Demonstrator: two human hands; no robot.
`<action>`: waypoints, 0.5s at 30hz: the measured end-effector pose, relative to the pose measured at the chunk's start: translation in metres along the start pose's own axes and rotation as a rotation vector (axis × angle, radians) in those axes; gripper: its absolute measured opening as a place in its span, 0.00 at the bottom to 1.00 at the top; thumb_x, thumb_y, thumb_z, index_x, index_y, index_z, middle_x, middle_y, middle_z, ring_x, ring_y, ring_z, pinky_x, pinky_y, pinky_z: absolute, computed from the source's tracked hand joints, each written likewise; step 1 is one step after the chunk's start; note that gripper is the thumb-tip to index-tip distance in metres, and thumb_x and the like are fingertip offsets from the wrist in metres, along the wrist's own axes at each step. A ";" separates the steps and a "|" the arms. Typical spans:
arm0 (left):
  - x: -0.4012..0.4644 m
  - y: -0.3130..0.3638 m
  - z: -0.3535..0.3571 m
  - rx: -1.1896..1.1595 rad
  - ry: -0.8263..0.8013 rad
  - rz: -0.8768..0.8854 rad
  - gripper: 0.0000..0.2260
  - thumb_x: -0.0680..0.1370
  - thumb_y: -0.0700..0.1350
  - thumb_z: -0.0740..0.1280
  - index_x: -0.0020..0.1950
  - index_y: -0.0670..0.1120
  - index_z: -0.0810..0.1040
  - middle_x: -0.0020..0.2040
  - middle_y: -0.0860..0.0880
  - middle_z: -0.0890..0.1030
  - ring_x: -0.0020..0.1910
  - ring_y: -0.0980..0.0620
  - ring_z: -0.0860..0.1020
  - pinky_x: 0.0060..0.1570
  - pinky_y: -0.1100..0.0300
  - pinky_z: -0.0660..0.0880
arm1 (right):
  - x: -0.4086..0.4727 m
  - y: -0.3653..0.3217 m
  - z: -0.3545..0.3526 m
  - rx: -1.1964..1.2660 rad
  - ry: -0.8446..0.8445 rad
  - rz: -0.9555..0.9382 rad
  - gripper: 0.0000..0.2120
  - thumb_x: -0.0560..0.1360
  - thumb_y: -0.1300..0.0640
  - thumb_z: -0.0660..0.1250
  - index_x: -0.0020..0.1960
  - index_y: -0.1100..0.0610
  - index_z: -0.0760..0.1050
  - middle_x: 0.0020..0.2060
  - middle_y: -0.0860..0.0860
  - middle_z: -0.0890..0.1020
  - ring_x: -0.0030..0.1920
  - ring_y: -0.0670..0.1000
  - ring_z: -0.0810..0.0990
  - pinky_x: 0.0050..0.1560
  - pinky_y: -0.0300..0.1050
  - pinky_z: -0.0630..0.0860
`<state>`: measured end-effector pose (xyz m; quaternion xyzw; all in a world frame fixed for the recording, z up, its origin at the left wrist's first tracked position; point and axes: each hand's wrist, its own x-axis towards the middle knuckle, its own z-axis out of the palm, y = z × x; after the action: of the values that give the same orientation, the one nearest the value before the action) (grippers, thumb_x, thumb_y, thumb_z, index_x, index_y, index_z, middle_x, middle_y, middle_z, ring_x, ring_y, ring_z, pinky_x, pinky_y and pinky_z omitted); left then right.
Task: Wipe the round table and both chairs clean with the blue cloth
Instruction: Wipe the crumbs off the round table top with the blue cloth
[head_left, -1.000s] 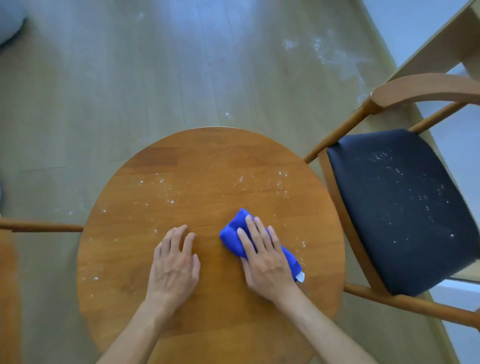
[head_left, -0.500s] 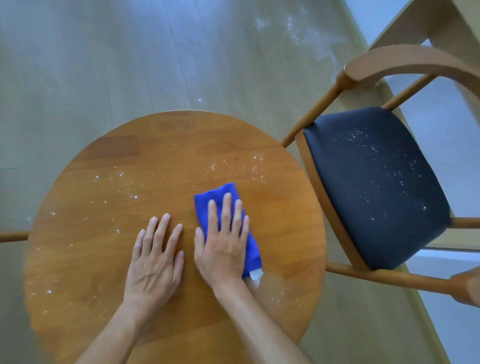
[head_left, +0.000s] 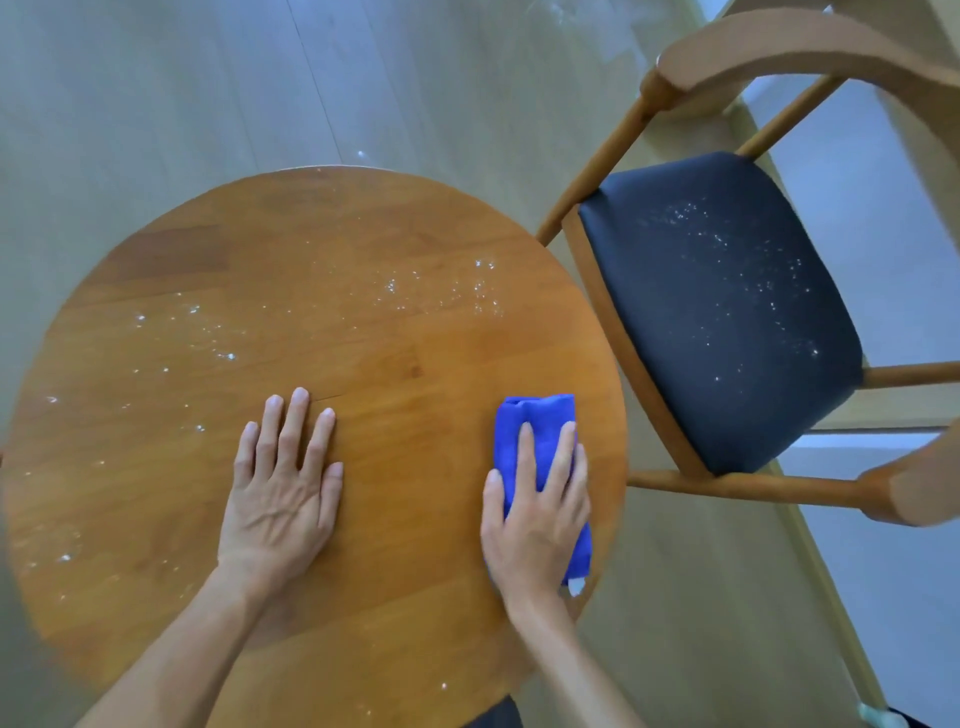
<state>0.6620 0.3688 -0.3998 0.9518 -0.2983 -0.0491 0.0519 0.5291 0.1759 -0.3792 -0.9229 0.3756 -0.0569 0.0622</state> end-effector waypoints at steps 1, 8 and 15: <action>0.000 0.001 -0.001 -0.003 -0.002 -0.001 0.26 0.80 0.51 0.49 0.76 0.42 0.60 0.78 0.40 0.55 0.77 0.40 0.54 0.75 0.44 0.50 | -0.034 -0.011 0.001 0.031 -0.030 -0.091 0.27 0.77 0.45 0.59 0.75 0.50 0.63 0.76 0.59 0.59 0.73 0.62 0.61 0.66 0.59 0.66; 0.001 0.001 -0.005 -0.017 -0.036 0.003 0.26 0.79 0.52 0.49 0.76 0.42 0.61 0.78 0.40 0.57 0.77 0.40 0.54 0.75 0.46 0.48 | -0.108 0.046 -0.019 0.157 -0.195 -0.925 0.21 0.75 0.47 0.57 0.68 0.47 0.71 0.67 0.54 0.74 0.70 0.59 0.70 0.58 0.55 0.76; -0.001 0.002 -0.007 -0.007 -0.099 -0.024 0.27 0.80 0.54 0.45 0.78 0.43 0.57 0.79 0.42 0.51 0.78 0.43 0.48 0.76 0.49 0.41 | -0.010 0.059 -0.022 0.015 -0.015 0.081 0.24 0.77 0.51 0.61 0.72 0.57 0.68 0.73 0.60 0.63 0.72 0.64 0.64 0.63 0.62 0.70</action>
<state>0.6612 0.3685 -0.3930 0.9515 -0.2891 -0.0977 0.0397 0.4786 0.1397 -0.3677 -0.9068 0.4119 -0.0500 0.0741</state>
